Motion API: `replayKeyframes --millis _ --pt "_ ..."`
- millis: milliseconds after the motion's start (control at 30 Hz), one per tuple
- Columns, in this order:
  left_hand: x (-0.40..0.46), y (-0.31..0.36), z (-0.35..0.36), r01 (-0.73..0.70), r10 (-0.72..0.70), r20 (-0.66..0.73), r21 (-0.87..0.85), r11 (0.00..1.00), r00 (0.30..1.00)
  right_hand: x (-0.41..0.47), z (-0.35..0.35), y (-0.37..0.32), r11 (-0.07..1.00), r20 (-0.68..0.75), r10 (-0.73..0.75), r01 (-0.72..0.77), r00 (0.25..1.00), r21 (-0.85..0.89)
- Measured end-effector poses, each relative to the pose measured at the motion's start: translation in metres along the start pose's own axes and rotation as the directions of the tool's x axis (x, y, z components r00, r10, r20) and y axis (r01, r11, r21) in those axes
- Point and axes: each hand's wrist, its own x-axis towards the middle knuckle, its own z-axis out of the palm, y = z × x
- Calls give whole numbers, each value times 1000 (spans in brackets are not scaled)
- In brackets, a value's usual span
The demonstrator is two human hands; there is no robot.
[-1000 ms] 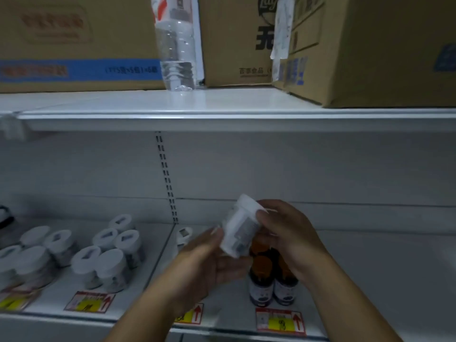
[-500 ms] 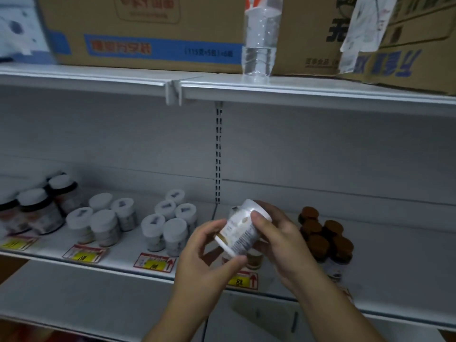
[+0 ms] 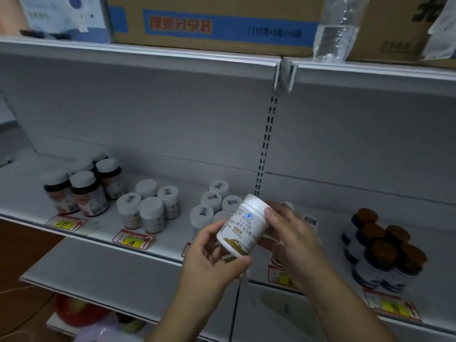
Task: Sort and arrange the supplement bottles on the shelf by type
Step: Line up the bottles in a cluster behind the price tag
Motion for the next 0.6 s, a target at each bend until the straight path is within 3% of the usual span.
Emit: replayKeyframes --millis 133,300,433,600 --pt "19 0 2 13 -13 -3 77 997 1000 26 0 -1 999 -68 -5 2 998 -52" --pt "54 28 -12 2 -2 1 205 979 1000 70 14 -13 996 16 -30 32 999 -86" --pt "86 51 -42 -92 87 30 383 919 996 100 42 -15 992 110 -22 35 994 -118" --pt "126 61 -88 -119 111 44 484 867 993 138 85 -4 984 127 -16 38 992 -173"
